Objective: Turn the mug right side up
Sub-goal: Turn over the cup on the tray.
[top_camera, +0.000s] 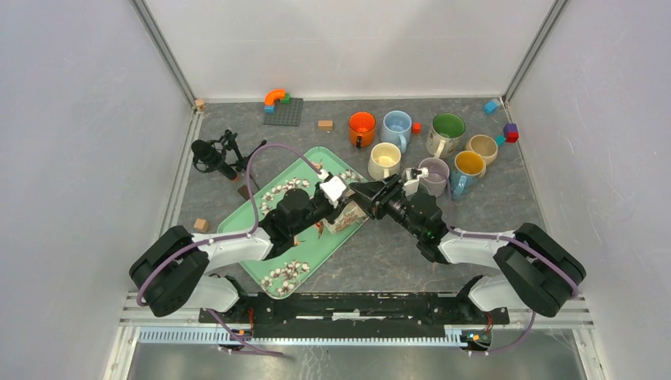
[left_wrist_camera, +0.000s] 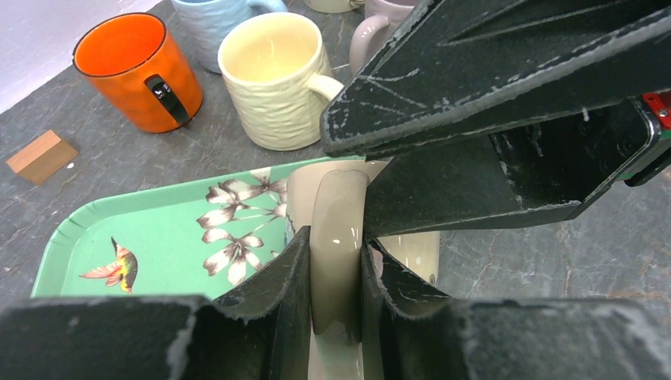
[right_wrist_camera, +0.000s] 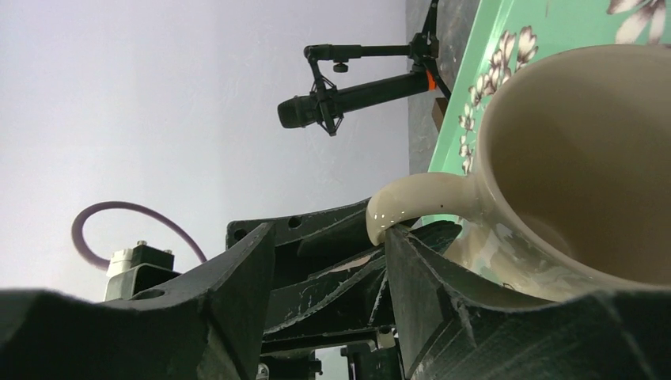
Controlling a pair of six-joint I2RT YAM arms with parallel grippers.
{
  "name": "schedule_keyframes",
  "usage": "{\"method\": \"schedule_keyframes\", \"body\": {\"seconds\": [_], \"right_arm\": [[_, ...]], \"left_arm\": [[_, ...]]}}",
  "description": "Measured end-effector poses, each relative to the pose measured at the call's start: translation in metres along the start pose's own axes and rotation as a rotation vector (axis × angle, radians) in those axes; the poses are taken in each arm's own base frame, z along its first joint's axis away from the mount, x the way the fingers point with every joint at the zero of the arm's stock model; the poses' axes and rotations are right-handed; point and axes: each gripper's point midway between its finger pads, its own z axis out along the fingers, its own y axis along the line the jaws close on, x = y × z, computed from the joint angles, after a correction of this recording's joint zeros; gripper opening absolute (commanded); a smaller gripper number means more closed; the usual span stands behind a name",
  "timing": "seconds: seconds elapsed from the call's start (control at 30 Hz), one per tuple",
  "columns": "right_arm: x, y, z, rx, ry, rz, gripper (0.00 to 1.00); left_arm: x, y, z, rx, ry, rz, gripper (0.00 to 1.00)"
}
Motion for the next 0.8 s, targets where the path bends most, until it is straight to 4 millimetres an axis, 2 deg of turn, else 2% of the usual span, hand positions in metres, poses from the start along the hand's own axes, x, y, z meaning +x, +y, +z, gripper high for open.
{"method": "schedule_keyframes", "body": {"seconds": [0.33, 0.6, 0.73, 0.8], "right_arm": [[0.003, -0.013, 0.011, 0.023, 0.016, 0.065, 0.52], [0.003, -0.018, 0.021, 0.044, 0.025, 0.084, 0.41], [0.006, -0.026, 0.022, 0.067, 0.041, 0.092, 0.30], [0.009, -0.031, 0.022, 0.081, 0.054, 0.096, 0.21]], "left_arm": [[0.010, 0.006, -0.004, -0.044, 0.051, 0.070, 0.02], [0.010, 0.014, -0.006, -0.086, 0.058, 0.086, 0.02], [0.015, 0.012, -0.009, -0.081, 0.066, 0.088, 0.02], [0.016, 0.012, -0.011, -0.079, 0.071, 0.090, 0.02]]}}
